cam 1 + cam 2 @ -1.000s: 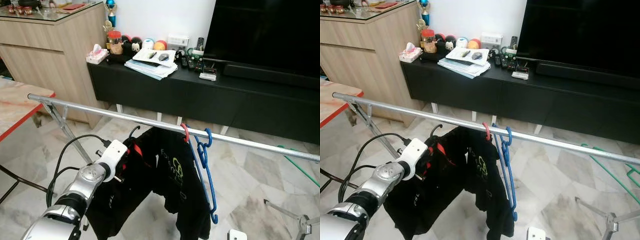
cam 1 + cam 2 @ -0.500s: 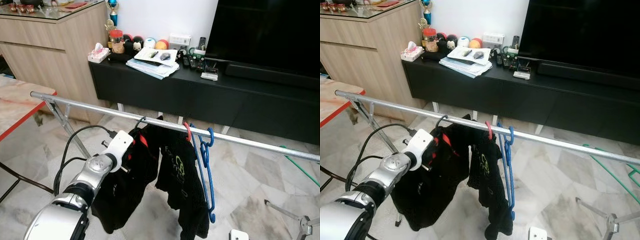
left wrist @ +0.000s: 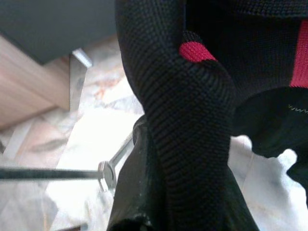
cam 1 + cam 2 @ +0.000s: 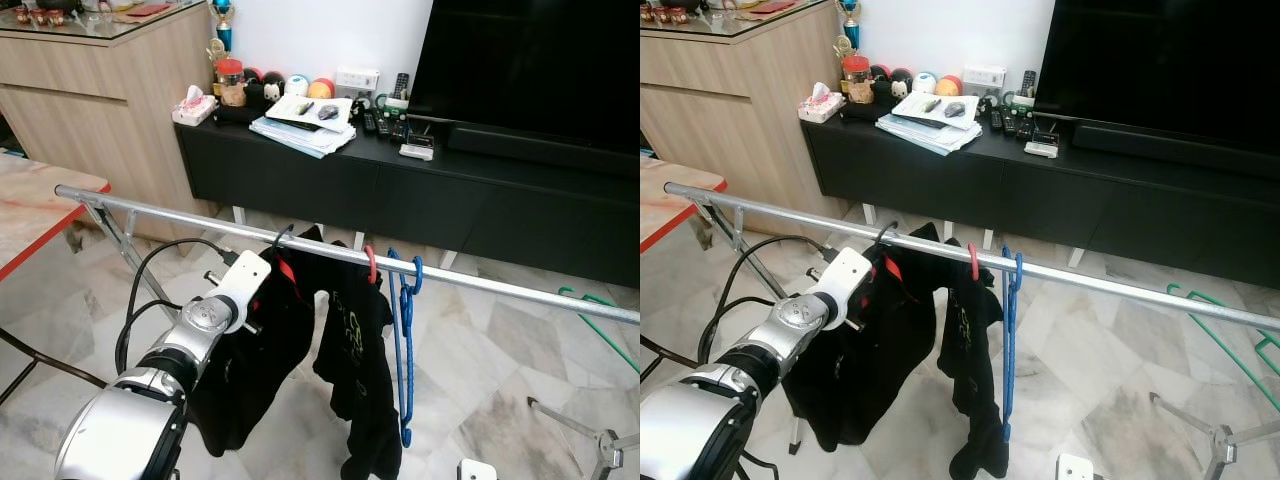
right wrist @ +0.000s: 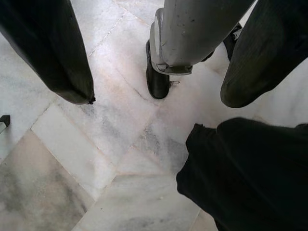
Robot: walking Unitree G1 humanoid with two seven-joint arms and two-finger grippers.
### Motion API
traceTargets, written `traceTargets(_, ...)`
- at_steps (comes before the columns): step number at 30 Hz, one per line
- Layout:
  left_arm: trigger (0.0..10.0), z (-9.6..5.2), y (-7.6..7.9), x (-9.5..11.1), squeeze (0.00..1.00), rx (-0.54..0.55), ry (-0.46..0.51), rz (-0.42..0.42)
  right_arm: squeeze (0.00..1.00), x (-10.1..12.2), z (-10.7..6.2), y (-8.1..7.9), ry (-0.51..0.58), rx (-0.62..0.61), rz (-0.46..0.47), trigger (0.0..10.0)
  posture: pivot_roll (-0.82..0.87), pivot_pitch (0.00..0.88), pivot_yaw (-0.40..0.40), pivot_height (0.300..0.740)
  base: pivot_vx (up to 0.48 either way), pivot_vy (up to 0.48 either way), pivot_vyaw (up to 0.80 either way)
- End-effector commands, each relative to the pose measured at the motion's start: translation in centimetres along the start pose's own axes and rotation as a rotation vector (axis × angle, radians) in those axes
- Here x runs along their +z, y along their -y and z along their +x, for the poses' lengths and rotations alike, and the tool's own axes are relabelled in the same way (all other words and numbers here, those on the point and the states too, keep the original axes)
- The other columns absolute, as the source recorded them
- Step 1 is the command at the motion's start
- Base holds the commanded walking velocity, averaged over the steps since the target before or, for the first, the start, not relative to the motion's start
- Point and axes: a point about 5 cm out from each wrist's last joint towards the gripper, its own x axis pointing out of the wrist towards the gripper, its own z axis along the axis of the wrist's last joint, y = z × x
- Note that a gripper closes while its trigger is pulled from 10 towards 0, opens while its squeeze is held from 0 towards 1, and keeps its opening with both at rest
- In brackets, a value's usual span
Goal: Hang hanger
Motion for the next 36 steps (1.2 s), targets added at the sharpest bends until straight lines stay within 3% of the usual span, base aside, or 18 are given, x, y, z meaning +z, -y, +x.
traceTargets(1,10.0,0.1,-0.4,0.4,0.00,0.018,-0.009,0.001,0.00,-0.4,0.0,0.0,-0.019,-0.004,0.002,10.0,-0.08,0.065,-0.027,0.740,0.000,0.000,0.00)
traceTargets(10,10.0,0.0,0.2,-0.5,0.00,-0.010,-0.029,-0.032,0.00,-0.3,0.0,-0.1,-0.014,0.000,0.002,10.0,-0.08,0.066,-0.026,0.740,0.000,0.000,0.00)
traceTargets(11,10.0,0.0,0.3,-0.7,0.51,-0.011,-0.034,-0.036,0.00,-0.3,0.0,-0.1,-0.014,0.000,0.002,10.0,-0.08,0.066,-0.027,0.740,0.000,0.000,0.00)
traceTargets(12,10.0,-0.1,0.3,-0.9,0.51,-0.013,-0.039,-0.042,0.00,-0.2,0.0,0.0,-0.014,0.000,0.002,10.0,-0.08,0.066,-0.027,0.740,0.000,0.000,0.00)
traceTargets(13,10.0,-0.1,0.4,-1.0,0.71,-0.015,-0.040,-0.047,0.00,-0.2,0.0,0.0,-0.014,-0.001,0.002,10.0,-0.08,0.066,-0.027,0.740,0.000,0.000,0.00)
traceTargets(14,10.0,-0.1,0.5,-1.1,1.00,-0.026,-0.041,-0.063,0.00,-0.2,0.0,0.0,-0.014,-0.001,0.002,10.0,-0.07,0.068,-0.027,0.740,0.000,0.000,0.00)
traceTargets(24,10.0,-0.1,0.9,-1.3,1.00,-0.055,-0.025,-0.087,0.00,0.0,0.0,-0.1,-0.013,0.001,0.002,10.0,-0.07,0.068,-0.028,0.740,0.000,0.000,0.00)
traceTargets(31,10.0,-0.4,-0.1,0.1,1.00,-0.049,0.121,-0.161,0.00,0.1,0.1,-0.4,-0.013,0.003,0.000,10.0,-0.07,0.069,-0.029,0.740,0.000,0.000,0.00)
traceTargets(36,10.0,-0.7,-0.3,-0.1,1.00,-0.070,0.144,-0.157,0.00,0.1,0.1,-0.4,-0.013,0.004,0.000,10.0,-0.07,0.068,-0.027,0.740,0.000,0.000,0.00)
